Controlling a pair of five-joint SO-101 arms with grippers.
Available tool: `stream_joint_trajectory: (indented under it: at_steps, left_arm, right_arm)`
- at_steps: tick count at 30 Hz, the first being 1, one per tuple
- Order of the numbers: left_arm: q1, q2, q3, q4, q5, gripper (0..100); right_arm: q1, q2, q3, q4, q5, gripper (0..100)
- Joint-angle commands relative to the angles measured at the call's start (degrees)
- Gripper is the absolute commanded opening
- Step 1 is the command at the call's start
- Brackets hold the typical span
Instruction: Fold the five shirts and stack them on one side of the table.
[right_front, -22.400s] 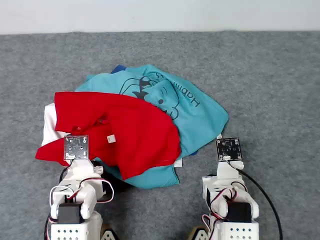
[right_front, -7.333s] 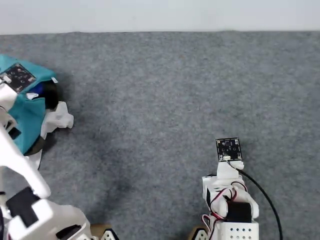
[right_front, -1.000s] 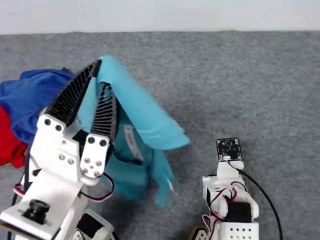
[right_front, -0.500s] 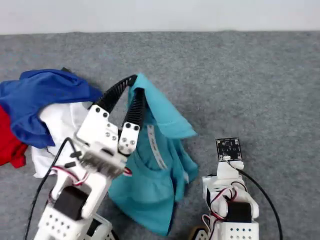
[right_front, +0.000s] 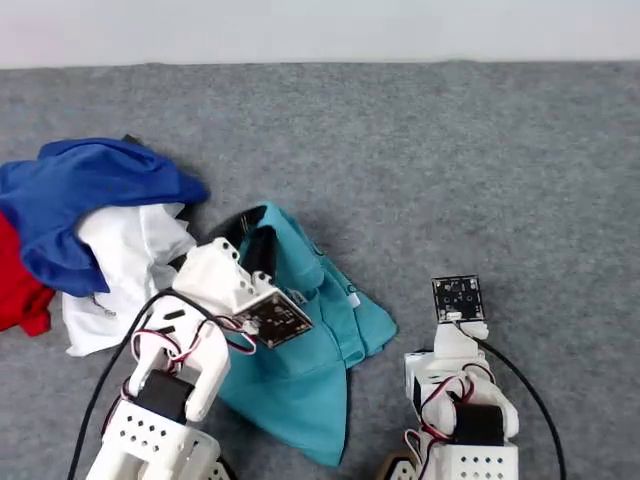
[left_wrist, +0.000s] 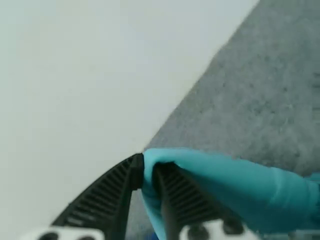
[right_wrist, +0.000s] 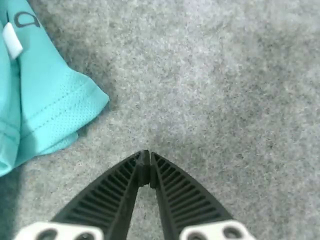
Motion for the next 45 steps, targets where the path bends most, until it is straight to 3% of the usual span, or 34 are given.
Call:
stream_joint_trajectory:
  at_steps: [1,8,15,20,28,38,45]
  left_arm:
    - [0.3,-0.5,-0.7,7.9,-1.7,4]
    - [-5.2,-0.5,-7.8,28.5,1.6,4]
    - [-6.2,-0.5,-13.9,44.3,6.6,8]
    - [-6.2,-0.5,-19.9,49.4,13.5,15]
    - [-6.2,-0.5,-28.9,57.2,18.6,16]
    - [-6.2,0.8,-37.0,72.2,19.2,16]
    - [-18.3,14.0,-48.6,78.3,19.0,16]
  right_arm:
    - [0.2,-0.8,0.8,0.0,0.5,0.9]
    - [0.2,-0.8,0.8,0.0,0.5,0.9]
    - [0.2,-0.8,0.8,0.0,0.5,0.9]
    - [0.2,-0.8,0.8,0.0,0.5,0.9]
    - [0.2,-0.8,0.8,0.0,0.5,0.9]
    - [0.2,-0.8,0.8,0.0,0.5,0.9]
    - [0.2,-0.8,0.8,0.0,0.5,0.9]
